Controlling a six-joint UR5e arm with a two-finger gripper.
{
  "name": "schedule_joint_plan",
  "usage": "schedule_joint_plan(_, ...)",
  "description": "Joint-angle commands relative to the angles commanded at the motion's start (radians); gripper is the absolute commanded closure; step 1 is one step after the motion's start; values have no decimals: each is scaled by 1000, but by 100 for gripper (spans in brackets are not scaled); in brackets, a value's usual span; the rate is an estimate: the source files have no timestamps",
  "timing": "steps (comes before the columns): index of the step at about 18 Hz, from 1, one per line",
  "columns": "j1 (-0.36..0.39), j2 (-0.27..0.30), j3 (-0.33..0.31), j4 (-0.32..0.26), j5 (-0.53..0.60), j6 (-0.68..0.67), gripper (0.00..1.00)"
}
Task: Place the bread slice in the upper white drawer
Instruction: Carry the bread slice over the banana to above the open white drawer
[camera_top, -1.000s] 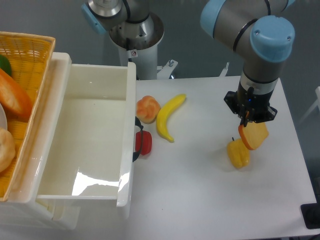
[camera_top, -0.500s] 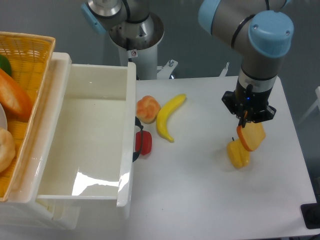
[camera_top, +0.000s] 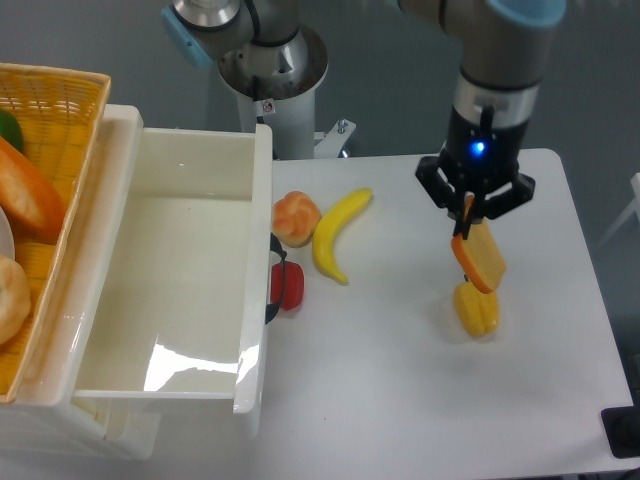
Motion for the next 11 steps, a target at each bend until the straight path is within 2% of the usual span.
schedule_joint_plan(4, -69, 80, -18, 2, -71, -132, 100)
schedule_joint_plan(7, -161, 100, -15, 6, -75, -271, 100)
schedule_joint_plan(9, -222, 108, -14, 8, -77, -318, 100)
schedule_joint_plan(11, -244, 117, -12, 21, -78, -344, 100)
